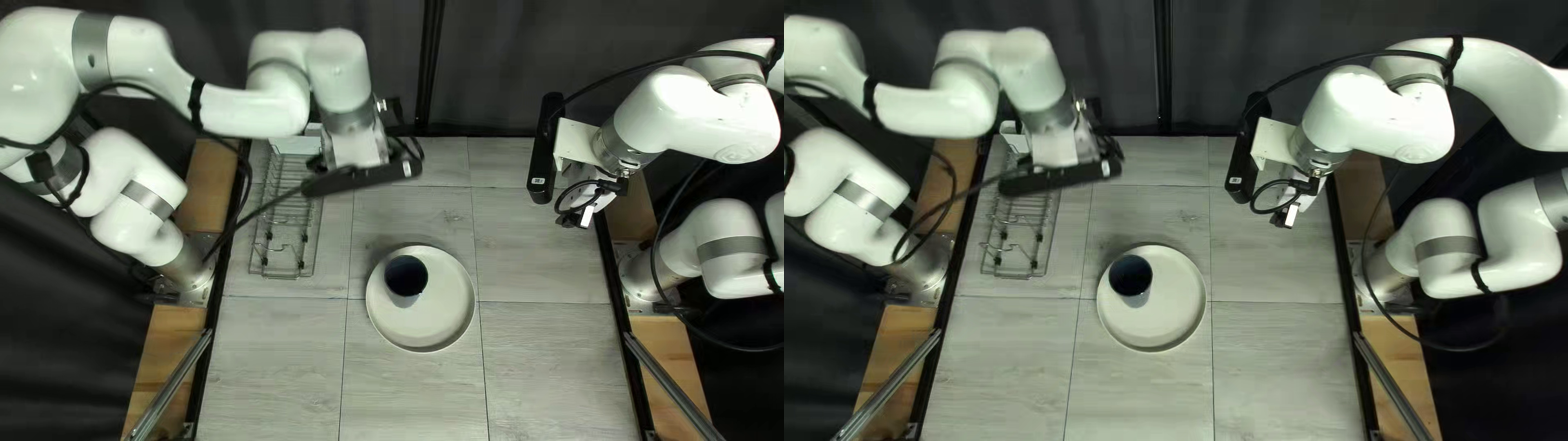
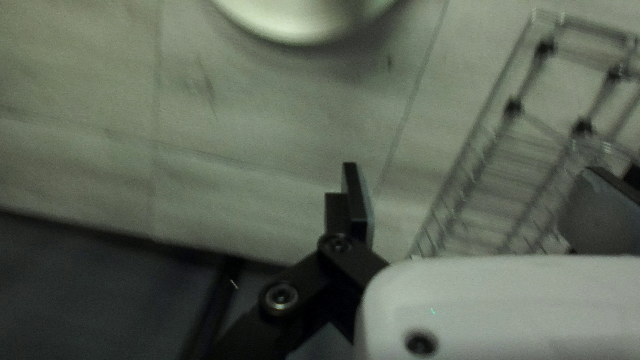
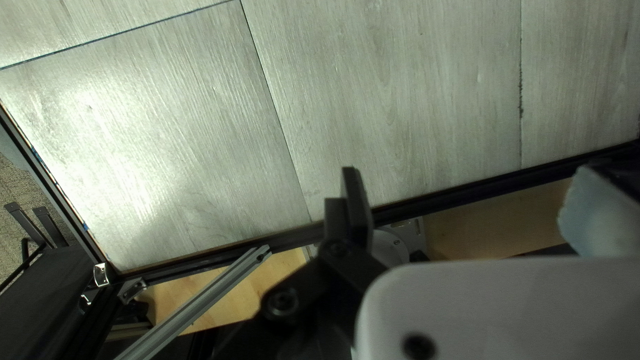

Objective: Pick up and place plate onto table. Place down one fork to the left of the plate. Place spoon and knife to the right of the plate. Place cup above the knife and spoon

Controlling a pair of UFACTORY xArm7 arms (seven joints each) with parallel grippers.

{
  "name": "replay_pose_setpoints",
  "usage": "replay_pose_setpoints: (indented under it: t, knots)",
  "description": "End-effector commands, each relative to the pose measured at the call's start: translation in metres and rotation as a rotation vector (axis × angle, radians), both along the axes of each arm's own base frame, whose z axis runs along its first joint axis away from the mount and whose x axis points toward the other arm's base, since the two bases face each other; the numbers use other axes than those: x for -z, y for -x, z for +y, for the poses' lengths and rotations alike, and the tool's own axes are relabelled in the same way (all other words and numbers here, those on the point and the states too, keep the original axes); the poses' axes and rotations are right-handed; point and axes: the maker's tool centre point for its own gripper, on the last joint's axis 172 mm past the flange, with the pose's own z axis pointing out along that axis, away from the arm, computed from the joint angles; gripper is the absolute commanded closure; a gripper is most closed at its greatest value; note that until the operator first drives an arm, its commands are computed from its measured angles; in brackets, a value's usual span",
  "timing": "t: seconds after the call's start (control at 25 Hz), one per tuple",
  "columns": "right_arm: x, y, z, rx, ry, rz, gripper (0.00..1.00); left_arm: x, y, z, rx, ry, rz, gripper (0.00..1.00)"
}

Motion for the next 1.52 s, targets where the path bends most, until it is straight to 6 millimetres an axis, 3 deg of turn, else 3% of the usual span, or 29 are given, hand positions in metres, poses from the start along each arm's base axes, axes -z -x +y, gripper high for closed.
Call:
replay_pose_setpoints:
  t: [0.04, 0.28, 0.48, 0.96, 1.2, 1.28, 1.32, 1.36, 1.4, 1.44, 1.52]
  knots:
    - [0.000, 0.000, 0.000, 0.000, 0.000, 0.000, 0.00, 0.019, 0.019, 0.049, -0.070, -0.034, 0.064, 0.00]
    - [0.000, 0.000, 0.000, 0.000, 0.000, 0.000, 0.00, 0.054, 0.048, 0.105, -0.156, -0.084, 0.126, 0.00]
    - [0.000, 0.000, 0.000, 0.000, 0.000, 0.000, 0.00, 0.068, 0.068, 0.143, -0.192, -0.119, 0.152, 0.00]
    - [0.000, 0.000, 0.000, 0.000, 0.000, 0.000, 0.00, 0.106, 0.091, 0.183, -0.235, -0.163, 0.205, 0.00]
    - [0.000, 0.000, 0.000, 0.000, 0.000, 0.000, 0.00, 0.119, 0.098, 0.188, -0.250, -0.173, 0.254, 0.00]
    - [0.000, 0.000, 0.000, 0.000, 0.000, 0.000, 0.00, 0.122, 0.099, 0.189, -0.249, -0.165, 0.261, 0.11]
    - [0.000, 0.000, 0.000, 0.000, 0.000, 0.000, 0.00, 0.122, 0.100, 0.189, -0.248, -0.163, 0.262, 0.29]
    - [0.000, 0.000, 0.000, 0.000, 0.000, 0.000, 0.00, 0.125, 0.101, 0.190, -0.247, -0.158, 0.265, 0.76]
    - [0.000, 0.000, 0.000, 0.000, 0.000, 0.000, 0.00, 0.126, 0.102, 0.191, -0.246, -0.156, 0.266, 0.89]
    - [0.000, 0.000, 0.000, 0.000, 0.000, 0.000, 0.00, 0.128, 0.102, 0.191, -0.243, -0.151, 0.268, 1.00]
    - [0.000, 0.000, 0.000, 0.000, 0.000, 0.000, 0.00, 0.129, 0.102, 0.192, -0.241, -0.146, 0.268, 1.00]
